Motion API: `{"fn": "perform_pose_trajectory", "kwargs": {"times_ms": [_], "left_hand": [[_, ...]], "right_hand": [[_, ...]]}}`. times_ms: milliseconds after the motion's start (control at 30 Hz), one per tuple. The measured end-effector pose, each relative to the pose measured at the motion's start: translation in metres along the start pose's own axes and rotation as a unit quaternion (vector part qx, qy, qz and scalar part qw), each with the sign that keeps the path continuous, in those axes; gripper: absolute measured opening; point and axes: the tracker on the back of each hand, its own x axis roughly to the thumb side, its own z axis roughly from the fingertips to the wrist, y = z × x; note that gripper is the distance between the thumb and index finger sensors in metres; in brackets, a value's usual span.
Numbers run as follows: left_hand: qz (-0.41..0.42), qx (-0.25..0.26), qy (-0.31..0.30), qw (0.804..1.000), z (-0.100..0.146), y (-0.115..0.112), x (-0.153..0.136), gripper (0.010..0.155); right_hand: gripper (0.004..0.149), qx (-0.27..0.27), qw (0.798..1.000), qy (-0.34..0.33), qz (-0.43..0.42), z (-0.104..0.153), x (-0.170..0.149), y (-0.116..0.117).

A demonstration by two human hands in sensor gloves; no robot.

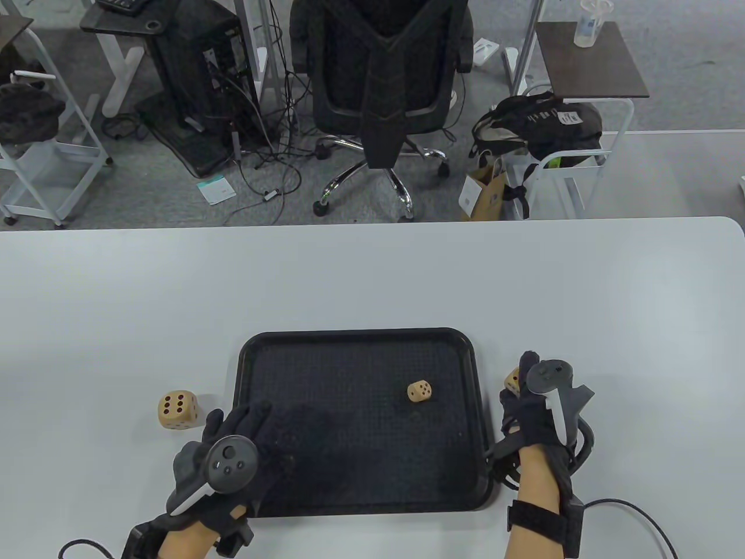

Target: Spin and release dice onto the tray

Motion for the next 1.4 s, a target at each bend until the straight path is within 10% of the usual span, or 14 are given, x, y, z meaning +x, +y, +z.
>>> {"fn": "perform_pose_trajectory", "kwargs": {"times_ms": [433, 867, 1400], "left_hand": [[0.001, 0.001, -0.001, 1.000, 0.000, 0.001, -0.001, 0.074], [-0.005, 0.008, 0.001, 1.000, 0.002, 0.002, -0.001, 0.074], [-0.004, 0.001, 0.002, 1.000, 0.002, 0.002, -0.001, 0.074]], "right_hand": [[0.075, -0.042, 0.998, -0.028, -0.023, 0.009, -0.004, -0.008], [0.077, -0.105, 0.964, -0.242, 0.012, 0.081, 0.026, -0.025], [0.064, 0.110, 0.889, -0.391, 0.213, 0.153, 0.076, 0.041]]}}
